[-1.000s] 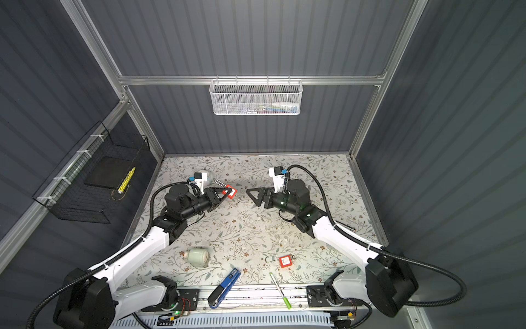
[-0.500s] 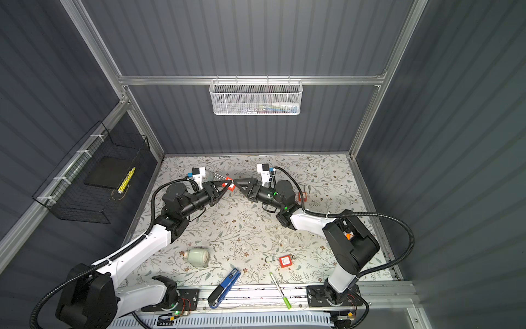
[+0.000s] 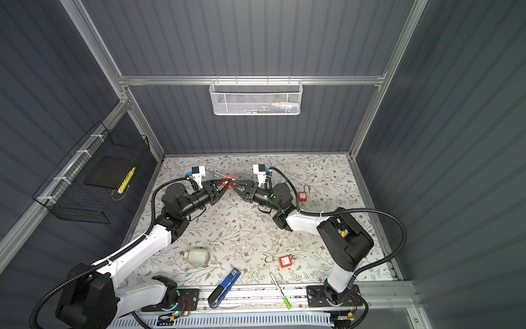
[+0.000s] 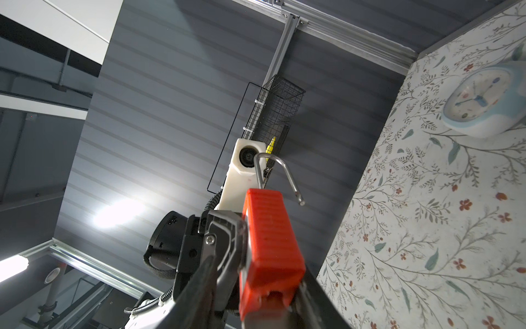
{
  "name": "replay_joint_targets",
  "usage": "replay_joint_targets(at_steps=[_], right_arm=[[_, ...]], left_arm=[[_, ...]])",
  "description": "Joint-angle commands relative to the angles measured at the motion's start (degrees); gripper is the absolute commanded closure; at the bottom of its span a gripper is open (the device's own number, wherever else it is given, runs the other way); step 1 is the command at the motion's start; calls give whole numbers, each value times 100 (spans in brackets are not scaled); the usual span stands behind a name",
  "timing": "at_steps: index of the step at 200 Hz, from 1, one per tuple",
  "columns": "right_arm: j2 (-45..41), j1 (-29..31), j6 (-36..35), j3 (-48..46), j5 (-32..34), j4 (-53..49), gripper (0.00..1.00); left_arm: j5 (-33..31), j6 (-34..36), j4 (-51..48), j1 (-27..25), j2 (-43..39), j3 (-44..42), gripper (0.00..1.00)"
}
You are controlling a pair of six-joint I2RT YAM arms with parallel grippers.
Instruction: Lock with the key
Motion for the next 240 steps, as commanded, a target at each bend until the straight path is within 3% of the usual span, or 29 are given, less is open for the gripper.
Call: replay_joint_targets(at_steps=[1, 75, 118, 161, 189, 240], right_arm=[[10, 29, 62, -23, 66, 488, 59], [33, 21, 150, -113, 153, 743, 73], [57, 16, 158, -146, 129, 857, 87], [47, -49, 193, -213, 67, 941, 90], [-34, -97, 177, -300, 35, 911, 92], [-313, -173, 88, -485, -149, 680, 93]], left_arm=[[21, -39, 221, -7, 21, 165, 100], [-15, -115, 260, -7, 62, 94, 99], [-11, -39, 125, -6, 30, 95, 58], [-150, 189, -293, -7, -117, 261, 24], [-255, 405, -491, 2, -228, 383, 14], [-324, 895, -1101, 15, -330, 787, 8]])
